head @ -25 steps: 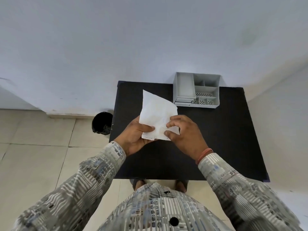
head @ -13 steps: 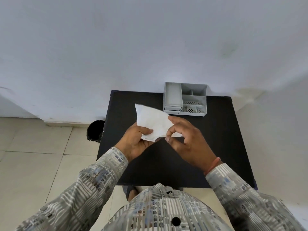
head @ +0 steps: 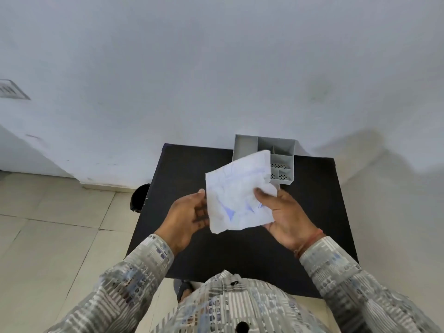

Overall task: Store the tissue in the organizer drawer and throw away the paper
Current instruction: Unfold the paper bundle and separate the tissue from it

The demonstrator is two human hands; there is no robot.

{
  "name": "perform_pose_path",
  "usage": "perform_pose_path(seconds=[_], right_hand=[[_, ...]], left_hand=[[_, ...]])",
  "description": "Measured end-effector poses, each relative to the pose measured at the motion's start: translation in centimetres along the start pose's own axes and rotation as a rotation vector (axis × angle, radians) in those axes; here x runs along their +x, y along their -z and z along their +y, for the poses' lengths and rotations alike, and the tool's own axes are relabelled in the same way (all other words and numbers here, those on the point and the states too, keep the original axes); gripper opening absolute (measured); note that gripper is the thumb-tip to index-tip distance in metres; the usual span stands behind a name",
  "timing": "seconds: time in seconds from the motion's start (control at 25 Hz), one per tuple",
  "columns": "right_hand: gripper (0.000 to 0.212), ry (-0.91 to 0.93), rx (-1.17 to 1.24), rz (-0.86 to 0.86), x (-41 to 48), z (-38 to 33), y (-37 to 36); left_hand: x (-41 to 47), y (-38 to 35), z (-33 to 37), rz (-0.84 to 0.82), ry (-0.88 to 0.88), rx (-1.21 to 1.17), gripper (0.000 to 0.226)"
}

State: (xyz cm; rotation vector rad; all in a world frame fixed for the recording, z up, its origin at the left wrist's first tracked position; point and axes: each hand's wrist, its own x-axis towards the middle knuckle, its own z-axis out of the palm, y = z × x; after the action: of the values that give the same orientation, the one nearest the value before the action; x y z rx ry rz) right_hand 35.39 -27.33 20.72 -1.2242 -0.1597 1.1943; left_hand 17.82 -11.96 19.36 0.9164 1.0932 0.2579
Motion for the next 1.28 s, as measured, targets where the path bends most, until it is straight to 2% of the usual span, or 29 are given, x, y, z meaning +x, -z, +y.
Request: perform_pose_path(seconds=[0.08,0.2,0.28,0.44,0.56,0.64,1.08,1.28], right_hand=[[0.037,-0.112,0.234,-0.032,0.1,0.8,2.1],[0.053,-0.213,0.309,-0.062,0.4,2.2,4.1],[0.052,-0.275,0.362,-0.116,0.2,2.9,4.9],[0.051,-0.359,0.402,-0.168,-0.1,4.7,5.7],[0.051,-0.407,0.436,-0.201,-0.2,5.7,5.9],[0.052,-0.418,0.43,-0.193,-0.2,6.1,6.0],[0.046,-0.447,0.47,-0.147,2.1,7.6,4.7],[0.04,-0.415,0.481,-0.12,3.8,8.6,2.7]], left_hand=[[-0.6,0.1,0.3,-0.035,-0.042,0.1,0.023],[-1.9,-0.5,2.2,0.025,-0.18,0.279,0.017],[-3.0,-1.5,3.9,0.039,-0.275,0.385,0.013],[-5.0,-3.6,6.3,-0.087,-0.256,0.373,0.018],[-6.1,-4.5,7.1,-0.004,-0.333,0.653,0.015],[-6.8,-4.7,7.1,0.044,-0.385,0.732,0.011],[-5.0,-0.7,6.4,0.02,-0.351,0.47,0.013],[-1.8,3.4,5.6,0.105,-0.309,0.512,0.012]])
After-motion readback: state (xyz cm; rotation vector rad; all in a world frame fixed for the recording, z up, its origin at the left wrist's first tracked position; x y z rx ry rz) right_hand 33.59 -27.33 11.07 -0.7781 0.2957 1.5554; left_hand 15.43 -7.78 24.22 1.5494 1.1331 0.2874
